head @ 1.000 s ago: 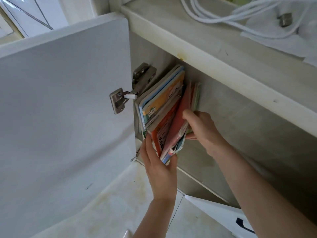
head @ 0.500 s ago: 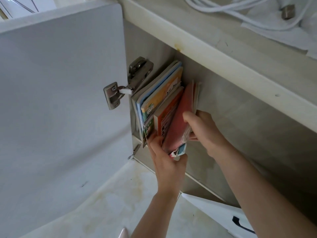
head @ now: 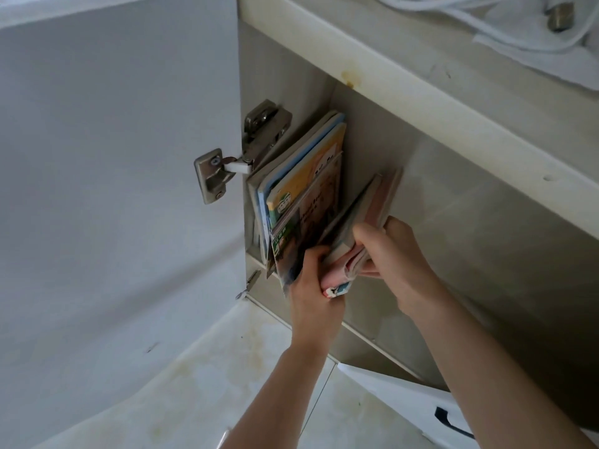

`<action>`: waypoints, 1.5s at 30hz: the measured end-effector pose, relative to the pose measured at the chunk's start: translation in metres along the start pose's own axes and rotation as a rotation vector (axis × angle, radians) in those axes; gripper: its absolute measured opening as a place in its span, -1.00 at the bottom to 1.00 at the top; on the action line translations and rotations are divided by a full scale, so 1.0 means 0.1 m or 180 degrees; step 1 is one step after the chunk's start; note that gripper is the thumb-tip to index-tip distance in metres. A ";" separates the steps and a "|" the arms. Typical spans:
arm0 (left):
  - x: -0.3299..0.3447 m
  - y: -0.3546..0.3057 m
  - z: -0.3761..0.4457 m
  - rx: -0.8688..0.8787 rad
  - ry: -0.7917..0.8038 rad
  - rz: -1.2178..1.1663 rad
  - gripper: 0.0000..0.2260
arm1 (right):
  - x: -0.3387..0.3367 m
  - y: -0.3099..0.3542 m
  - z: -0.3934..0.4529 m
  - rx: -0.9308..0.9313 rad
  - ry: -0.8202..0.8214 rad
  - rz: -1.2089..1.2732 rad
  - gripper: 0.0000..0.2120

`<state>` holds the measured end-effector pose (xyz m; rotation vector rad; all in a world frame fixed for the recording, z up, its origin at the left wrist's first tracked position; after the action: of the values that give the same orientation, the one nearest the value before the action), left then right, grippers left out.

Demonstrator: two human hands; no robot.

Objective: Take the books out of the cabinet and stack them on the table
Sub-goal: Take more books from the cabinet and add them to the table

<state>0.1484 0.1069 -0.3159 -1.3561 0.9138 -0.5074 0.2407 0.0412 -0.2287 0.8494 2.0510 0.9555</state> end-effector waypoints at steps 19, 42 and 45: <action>-0.52 0.33 -0.31 -0.1033 -0.0604 -0.1159 -0.54 | 0.02 -0.25 0.81 0.0150 0.1223 -0.0352 -0.25; -1.01 -0.53 -0.66 -0.1161 0.0296 -0.1549 -0.78 | -0.49 -0.16 -0.12 -0.0124 0.1450 -0.0236 -0.39; -1.26 -0.75 -0.82 -0.1419 0.0472 -0.1754 -0.79 | -0.52 -0.01 -0.56 -0.0162 0.1237 -0.0424 -0.38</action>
<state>0.0249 0.1412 -0.2072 -2.0172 0.7919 -0.8666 0.2230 -0.0200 -0.1862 0.5206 2.3630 1.1627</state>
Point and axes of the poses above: each hand's wrist, its own z-axis towards the middle knuckle, its own x-axis out of the palm, y = z × x, the point moved 4 cm from there along z, towards the middle knuckle, and after that the axes turned 7 degrees about y, right-handed, at the moved point
